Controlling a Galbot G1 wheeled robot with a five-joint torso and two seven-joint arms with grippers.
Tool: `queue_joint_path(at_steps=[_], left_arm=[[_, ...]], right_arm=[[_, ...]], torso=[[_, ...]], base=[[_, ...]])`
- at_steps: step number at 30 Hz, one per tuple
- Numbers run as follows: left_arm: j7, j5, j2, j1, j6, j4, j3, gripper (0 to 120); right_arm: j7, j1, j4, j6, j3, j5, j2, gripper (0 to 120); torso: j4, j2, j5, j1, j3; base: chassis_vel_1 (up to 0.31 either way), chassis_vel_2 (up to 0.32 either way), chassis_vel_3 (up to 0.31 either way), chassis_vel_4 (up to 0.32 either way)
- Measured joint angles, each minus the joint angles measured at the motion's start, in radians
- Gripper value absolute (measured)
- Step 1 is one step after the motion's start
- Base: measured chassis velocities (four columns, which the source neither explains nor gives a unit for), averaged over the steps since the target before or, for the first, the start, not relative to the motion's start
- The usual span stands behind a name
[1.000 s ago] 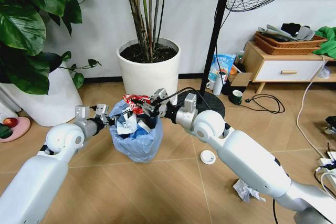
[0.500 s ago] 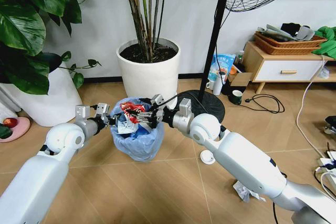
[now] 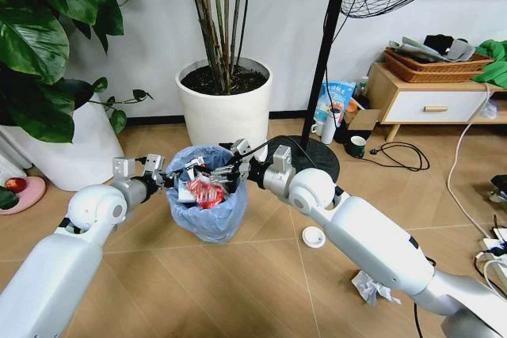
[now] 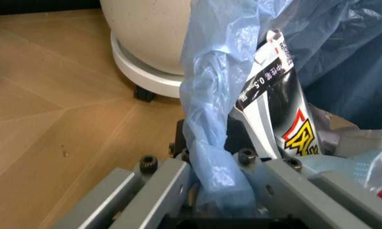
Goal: Pick up the trash bin and place the garbage on the floor into it.
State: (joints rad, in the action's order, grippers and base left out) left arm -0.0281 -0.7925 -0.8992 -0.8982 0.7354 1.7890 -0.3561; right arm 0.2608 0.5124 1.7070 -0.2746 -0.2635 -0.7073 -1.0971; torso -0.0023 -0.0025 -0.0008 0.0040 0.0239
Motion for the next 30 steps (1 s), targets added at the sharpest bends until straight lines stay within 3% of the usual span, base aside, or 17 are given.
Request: queue_joint_path(at_steps=[9,18,30], left_arm=[[-0.001,0.004,0.000,-0.011,0.000,-0.002,-0.019,0],[-0.008,0.007,0.009,-0.047,0.000,0.004,-0.055,0],[-0.009,0.009,0.007,-0.070,0.000,0.028,-0.073,0]], right_arm=[[-0.038,0.017,0.016,0.001,0.047,-0.009,0.007,100],[-0.164,0.095,0.041,0.003,0.154,-0.030,0.110,100],[-0.213,0.318,-0.066,0.009,0.379,0.010,0.182,100]], torso=[[0.0002,0.000,0.0000,0.000,0.000],[0.0000,0.000,0.0001,0.000,0.000],[-0.0002,0.000,0.0004,0.000,0.000]], base=[[0.000,0.000,0.000,0.000],[0.000,0.000,0.000,0.000],[0.000,0.000,0.000,0.000]])
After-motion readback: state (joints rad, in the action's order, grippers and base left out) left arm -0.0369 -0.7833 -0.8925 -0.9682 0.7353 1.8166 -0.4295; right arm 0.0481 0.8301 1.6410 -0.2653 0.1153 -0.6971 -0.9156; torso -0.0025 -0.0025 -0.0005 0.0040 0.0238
